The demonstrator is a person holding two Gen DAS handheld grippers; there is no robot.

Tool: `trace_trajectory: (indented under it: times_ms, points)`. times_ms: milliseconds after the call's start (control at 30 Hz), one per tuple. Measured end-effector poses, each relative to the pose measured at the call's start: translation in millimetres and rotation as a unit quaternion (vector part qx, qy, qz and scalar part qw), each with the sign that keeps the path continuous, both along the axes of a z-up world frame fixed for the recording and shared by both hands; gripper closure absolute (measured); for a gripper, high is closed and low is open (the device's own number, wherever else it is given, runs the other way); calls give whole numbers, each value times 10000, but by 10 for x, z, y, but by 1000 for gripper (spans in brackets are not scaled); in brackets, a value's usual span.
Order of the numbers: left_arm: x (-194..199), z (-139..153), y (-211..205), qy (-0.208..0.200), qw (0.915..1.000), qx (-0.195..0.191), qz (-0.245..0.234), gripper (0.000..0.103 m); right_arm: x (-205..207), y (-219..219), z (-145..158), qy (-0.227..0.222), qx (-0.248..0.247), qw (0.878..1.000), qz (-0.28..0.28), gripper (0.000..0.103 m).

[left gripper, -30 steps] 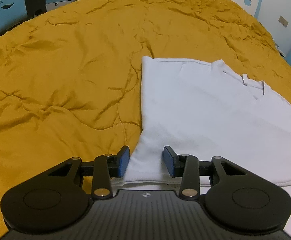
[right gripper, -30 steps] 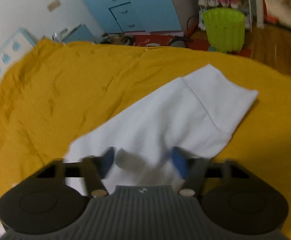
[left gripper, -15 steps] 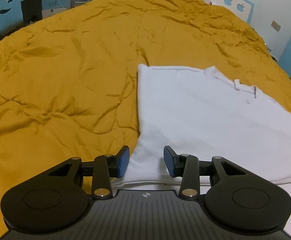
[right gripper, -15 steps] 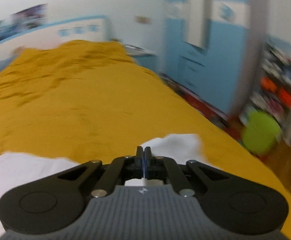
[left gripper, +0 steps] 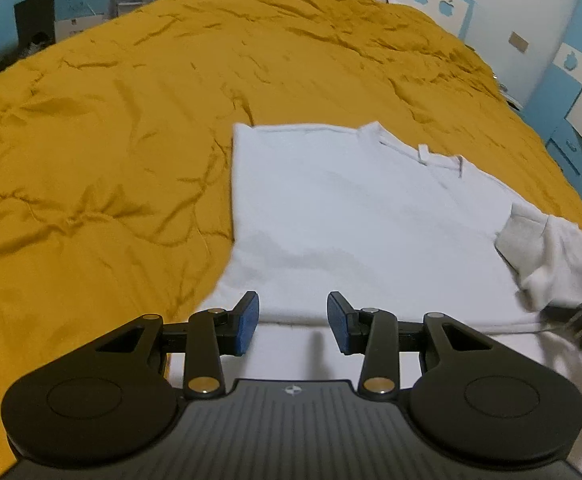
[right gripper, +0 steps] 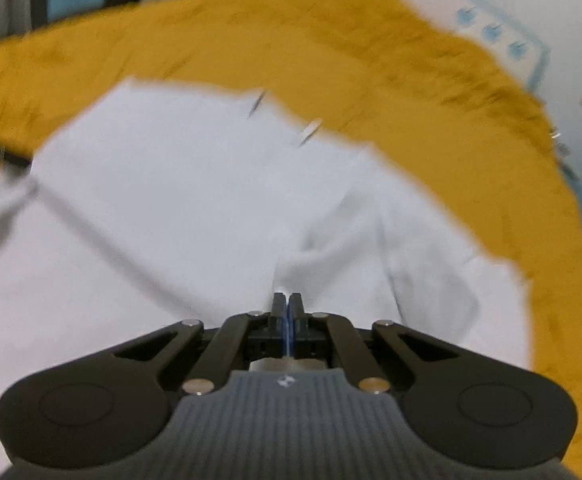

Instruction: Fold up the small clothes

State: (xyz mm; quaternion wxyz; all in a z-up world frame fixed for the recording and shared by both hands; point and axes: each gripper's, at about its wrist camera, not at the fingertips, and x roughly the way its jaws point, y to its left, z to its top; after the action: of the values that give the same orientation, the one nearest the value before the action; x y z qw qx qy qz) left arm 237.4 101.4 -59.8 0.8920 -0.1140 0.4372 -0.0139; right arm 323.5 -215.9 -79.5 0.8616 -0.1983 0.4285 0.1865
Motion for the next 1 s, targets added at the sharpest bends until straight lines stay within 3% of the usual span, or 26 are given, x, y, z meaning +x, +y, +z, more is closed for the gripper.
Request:
trace_trajectory:
  times_ms: [100, 200, 300, 333, 467, 600, 733, 800, 900, 1000]
  points:
    - [-44, -3, 8, 48, 9998, -179, -114, 56, -145, 124, -195, 553, 157, 9983, 42, 102]
    - [-72, 11, -21, 29, 9990, -371, -229, 53, -199, 59, -128, 729, 469, 9962, 86, 101]
    - [-87, 34, -85, -11, 9976, -584, -365, 52, -309, -28, 23, 921, 852, 9921, 80, 92]
    - [-86, 39, -109, -13, 9971, -635, -408, 52, -355, -65, 77, 902, 901, 9918, 83, 84]
    - [-72, 58, -222, -39, 9966, -629, -531, 52, -434, -150, 296, 722, 1082, 9915, -103, 78]
    - [-33, 52, -274, -28, 9973, -512, -528, 52, -381, -436, 424, 430, 1394, 9875, -589, 61]
    - [-25, 23, -260, 34, 9979, -449, -464, 52, -365, -752, 441, 14, 1300, 9860, -1047, 42]
    - [-22, 9, -253, 62, 9981, -431, -432, 52, -338, -840, 354, -47, 1097, 9876, -1118, 40]
    - [-19, -5, -252, 85, 9981, -439, -427, 52, -252, -862, 147, 60, 955, 9888, -1141, 46]
    - [-13, -3, -238, 99, 9982, -385, -454, 52, -184, -785, 186, -122, 989, 9897, -1030, 45]
